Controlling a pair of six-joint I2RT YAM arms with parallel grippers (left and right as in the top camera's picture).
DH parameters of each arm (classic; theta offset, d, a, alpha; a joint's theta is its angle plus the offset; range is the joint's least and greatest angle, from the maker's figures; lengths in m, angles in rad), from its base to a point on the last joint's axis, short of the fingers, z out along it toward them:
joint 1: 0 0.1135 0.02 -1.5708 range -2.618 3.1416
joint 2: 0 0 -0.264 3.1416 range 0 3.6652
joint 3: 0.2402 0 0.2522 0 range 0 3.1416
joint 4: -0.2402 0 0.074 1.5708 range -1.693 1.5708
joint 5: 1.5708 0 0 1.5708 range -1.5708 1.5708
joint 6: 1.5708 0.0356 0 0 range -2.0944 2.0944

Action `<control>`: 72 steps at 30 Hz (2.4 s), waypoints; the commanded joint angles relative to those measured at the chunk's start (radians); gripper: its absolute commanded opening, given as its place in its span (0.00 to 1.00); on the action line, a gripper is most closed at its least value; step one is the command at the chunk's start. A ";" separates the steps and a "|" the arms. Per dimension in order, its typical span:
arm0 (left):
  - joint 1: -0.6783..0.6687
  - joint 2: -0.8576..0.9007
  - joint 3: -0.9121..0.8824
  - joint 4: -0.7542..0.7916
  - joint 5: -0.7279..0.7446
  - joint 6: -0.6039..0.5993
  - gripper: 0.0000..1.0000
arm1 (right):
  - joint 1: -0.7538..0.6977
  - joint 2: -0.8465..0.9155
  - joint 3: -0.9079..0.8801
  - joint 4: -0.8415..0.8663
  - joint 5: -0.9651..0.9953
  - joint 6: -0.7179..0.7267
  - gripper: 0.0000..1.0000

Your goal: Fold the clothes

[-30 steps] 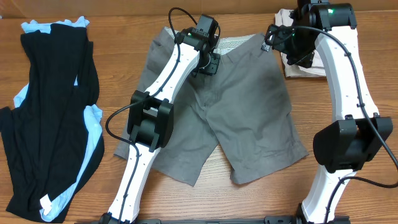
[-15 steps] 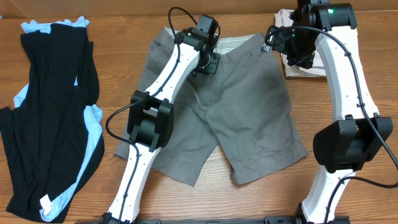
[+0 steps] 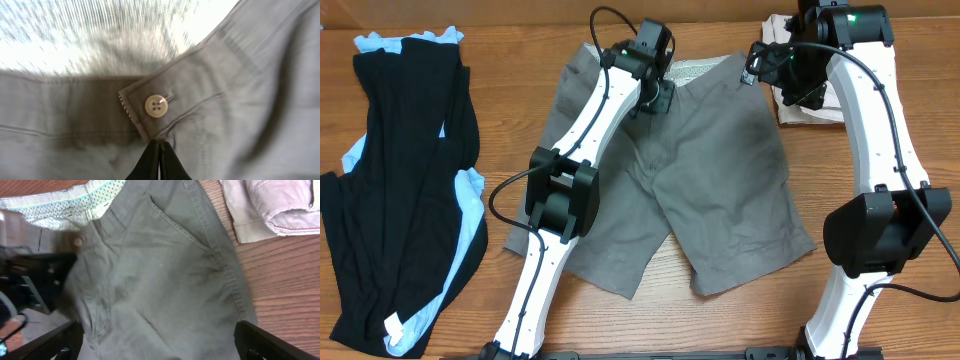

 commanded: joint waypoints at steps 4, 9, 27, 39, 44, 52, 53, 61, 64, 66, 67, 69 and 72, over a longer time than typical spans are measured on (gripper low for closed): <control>0.013 -0.002 0.140 0.023 -0.023 -0.006 0.04 | -0.008 -0.021 0.007 0.004 0.017 -0.006 1.00; 0.016 -0.001 0.138 0.108 -0.117 0.002 0.04 | -0.008 -0.021 0.007 0.004 0.017 -0.006 1.00; 0.028 0.001 0.102 -0.101 -0.003 0.093 0.72 | -0.008 -0.021 0.007 0.005 0.017 -0.006 1.00; 0.006 0.008 0.077 -0.053 0.019 0.092 0.67 | -0.008 -0.021 0.007 0.002 0.017 -0.007 1.00; -0.008 0.068 0.077 -0.047 0.019 0.093 0.66 | -0.008 -0.021 0.007 0.004 0.017 -0.008 1.00; -0.007 0.106 0.077 -0.058 0.023 0.092 0.64 | -0.008 -0.021 0.007 0.004 0.018 -0.010 1.00; -0.007 0.106 0.077 -0.058 0.023 0.092 0.64 | -0.008 -0.021 0.007 0.004 0.018 -0.010 1.00; -0.010 0.111 0.077 -0.034 0.023 0.091 0.33 | -0.008 -0.021 0.007 0.002 0.018 -0.010 1.00; -0.010 0.111 0.079 -0.018 0.023 0.091 0.13 | -0.008 -0.021 0.007 0.003 0.018 -0.010 1.00; -0.006 0.107 0.084 -0.019 0.023 0.091 0.04 | -0.008 -0.021 0.007 0.004 0.018 -0.010 1.00; -0.004 0.104 0.085 -0.021 0.023 0.091 0.04 | -0.008 -0.021 0.007 0.004 0.018 -0.010 1.00; -0.002 0.091 0.093 -0.024 0.022 0.087 0.04 | -0.008 -0.021 0.007 0.005 0.018 -0.010 1.00; -0.002 0.069 0.116 -0.025 0.022 0.087 0.04 | -0.008 -0.021 0.007 0.005 0.018 -0.010 1.00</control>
